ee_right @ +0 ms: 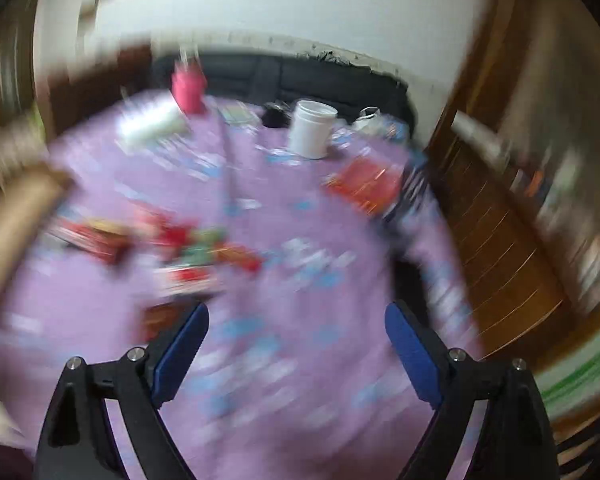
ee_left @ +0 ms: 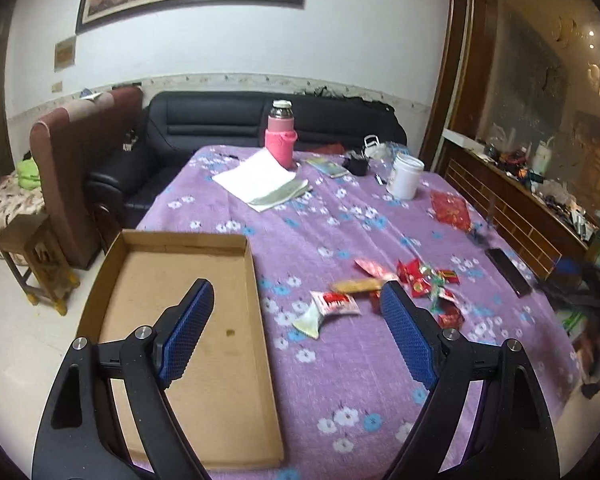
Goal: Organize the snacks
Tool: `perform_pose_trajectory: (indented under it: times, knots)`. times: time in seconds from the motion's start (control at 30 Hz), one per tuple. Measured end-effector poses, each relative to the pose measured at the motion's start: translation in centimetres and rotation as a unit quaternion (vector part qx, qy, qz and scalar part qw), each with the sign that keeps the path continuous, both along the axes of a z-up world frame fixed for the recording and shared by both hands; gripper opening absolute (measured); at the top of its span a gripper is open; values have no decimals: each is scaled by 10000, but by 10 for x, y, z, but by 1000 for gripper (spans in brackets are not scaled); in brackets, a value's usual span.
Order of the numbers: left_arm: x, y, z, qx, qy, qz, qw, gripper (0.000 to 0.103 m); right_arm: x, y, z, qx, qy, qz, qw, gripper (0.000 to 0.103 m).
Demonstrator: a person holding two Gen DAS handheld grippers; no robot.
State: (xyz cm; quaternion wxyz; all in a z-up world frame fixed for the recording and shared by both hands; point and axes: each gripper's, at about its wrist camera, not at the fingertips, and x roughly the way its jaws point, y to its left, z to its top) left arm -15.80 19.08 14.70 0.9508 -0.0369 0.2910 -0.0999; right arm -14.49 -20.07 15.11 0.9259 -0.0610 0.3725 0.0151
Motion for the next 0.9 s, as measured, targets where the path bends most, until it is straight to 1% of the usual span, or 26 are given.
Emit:
perform_pose_trajectory:
  times: [0.03, 0.1, 0.13, 0.17, 0.2, 0.23, 0.27, 0.3, 0.33, 0.37, 0.43, 0.5, 0.57, 0.63, 0.67, 0.73, 0.8, 0.9]
  knots:
    - [8, -6, -5, -18, -3, 7, 10000, 86, -26, -5, 0, 266, -252, -29, 9993, 91]
    - [28, -21, -14, 20, 107, -103, 9999, 86, -53, -8, -3, 303, -578, -321, 9974, 91]
    - [38, -30, -18, 41, 222, -168, 9996, 86, -55, -9, -3, 408, -664, -433, 9960, 91]
    - [50, -40, -25, 21, 393, -218, 9990, 86, -51, -11, -5, 794, -689, -350, 9938, 91]
    - [56, -46, -28, -16, 478, -255, 9985, 86, -40, -10, -9, 1173, -635, -187, 9909, 91]
    - [60, -52, -32, -62, 541, -331, 9980, 86, -25, -8, -16, 1583, -454, 12, 9863, 91]
    - [61, -58, -36, -75, 557, -410, 9976, 86, -11, -3, -22, 1798, -253, 143, 9833, 87]
    - [60, -63, -40, -52, 546, -446, 9975, 86, 7, 5, -32, 1952, 12, 278, 9804, 81]
    - [58, -66, -44, -31, 555, -442, 9975, 86, 23, 14, -42, 2026, 292, 412, 9780, 69]
    - [56, -68, -50, -32, 623, -374, 9974, 86, 40, 25, -55, 2015, 629, 557, 9759, 58]
    - [54, -65, -62, -227, 888, -232, 9955, 86, 62, 37, -79, 1941, 1052, 640, 9732, 50]
    - [53, -60, -66, -368, 1033, -108, 9939, 86, 72, 33, -89, 2129, 1127, 601, 9687, 51]
    - [55, -60, -69, -341, 1112, 11, 9932, 86, 76, 33, -93, 1874, 1107, 499, 9747, 51]
    - [60, -65, -71, -250, 1157, 23, 9930, 86, 75, 40, -93, 1717, 1111, 590, 9771, 51]
    - [63, -71, -72, -186, 1170, -17, 9930, 86, 76, 45, -96, 1639, 1142, 663, 9776, 51]
    - [71, -85, -74, -12, 1195, -142, 9927, 86, 75, 58, -101, 1305, 1158, 670, 9824, 51]
    - [78, -98, -76, 85, 1180, -294, 9925, 86, 73, 65, -104, 1232, 1103, 674, 9839, 55]
    - [90, -118, -79, 293, 1127, -474, 9921, 86, 74, 73, -110, 1235, 1163, 698, 9830, 57]
